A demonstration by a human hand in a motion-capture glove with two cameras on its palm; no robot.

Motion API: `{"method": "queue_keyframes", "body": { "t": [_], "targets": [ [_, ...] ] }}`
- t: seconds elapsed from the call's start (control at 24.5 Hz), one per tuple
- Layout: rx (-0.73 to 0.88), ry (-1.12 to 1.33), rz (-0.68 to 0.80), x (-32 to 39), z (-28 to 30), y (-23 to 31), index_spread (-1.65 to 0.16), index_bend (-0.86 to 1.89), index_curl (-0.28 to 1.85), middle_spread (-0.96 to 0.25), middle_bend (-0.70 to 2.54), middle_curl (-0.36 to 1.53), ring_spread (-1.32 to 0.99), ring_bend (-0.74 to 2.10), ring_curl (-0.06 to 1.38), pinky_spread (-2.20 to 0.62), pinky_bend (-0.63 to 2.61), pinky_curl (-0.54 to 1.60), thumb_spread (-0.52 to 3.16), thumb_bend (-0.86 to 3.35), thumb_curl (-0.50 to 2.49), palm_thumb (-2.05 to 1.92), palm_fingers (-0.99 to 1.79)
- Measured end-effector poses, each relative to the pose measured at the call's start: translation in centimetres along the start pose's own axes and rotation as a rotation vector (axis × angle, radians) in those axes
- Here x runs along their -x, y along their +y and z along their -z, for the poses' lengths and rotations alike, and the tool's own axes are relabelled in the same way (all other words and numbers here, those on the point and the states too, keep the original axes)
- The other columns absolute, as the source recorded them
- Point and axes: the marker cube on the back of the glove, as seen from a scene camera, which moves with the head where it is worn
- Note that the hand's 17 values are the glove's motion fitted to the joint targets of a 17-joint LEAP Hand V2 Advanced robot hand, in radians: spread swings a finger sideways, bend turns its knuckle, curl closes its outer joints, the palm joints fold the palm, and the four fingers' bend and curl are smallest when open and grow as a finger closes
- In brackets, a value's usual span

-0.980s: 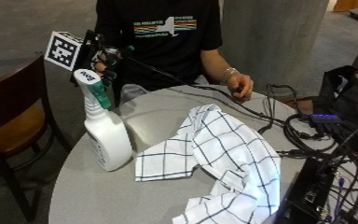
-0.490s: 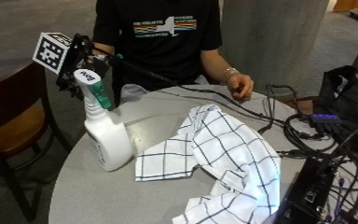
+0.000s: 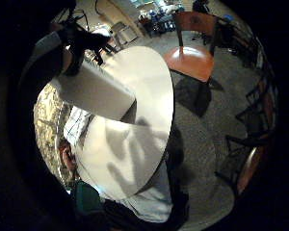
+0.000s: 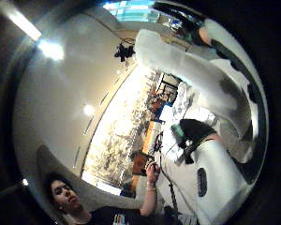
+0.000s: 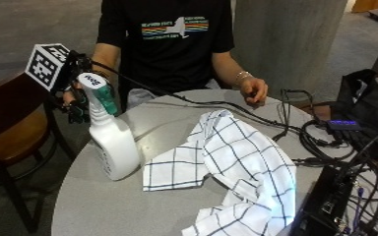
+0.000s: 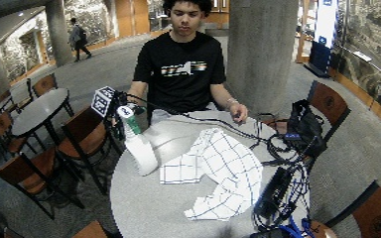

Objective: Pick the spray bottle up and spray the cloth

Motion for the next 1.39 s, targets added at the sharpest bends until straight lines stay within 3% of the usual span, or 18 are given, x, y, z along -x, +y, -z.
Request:
{"method": "queue_keyframes", "body": {
  "t": [0.16,0.29,0.9,1.39],
  "targets": [
    [-0.116,0.011,0.031,0.03,0.37,-0.10,-0.27,0.24,0.24,-0.07,0.21,0.38,-0.11,0.46,0.36,-0.09,0.59,0.39,0.80,0.10,0.45,1.02,1.26],
    [-0.137,0.011,0.042,0.04,0.69,0.03,-0.26,0.31,0.29,-0.10,0.26,0.41,-0.14,0.49,0.40,-0.15,0.63,0.44,0.66,0.12,0.50,1.11,1.34],
    [-0.118,-0.004,0.045,0.49,0.85,0.41,-0.23,0.39,0.43,-0.15,0.34,0.51,-0.18,0.58,0.49,-0.24,0.74,0.52,0.29,0.05,0.61,1.18,1.25],
    [-0.074,0.018,0.064,0.68,0.67,0.63,-0.20,0.19,0.44,-0.10,0.30,0.51,-0.12,0.44,0.45,-0.17,0.56,0.45,0.56,-0.03,0.61,1.03,0.99]
  ]
}}
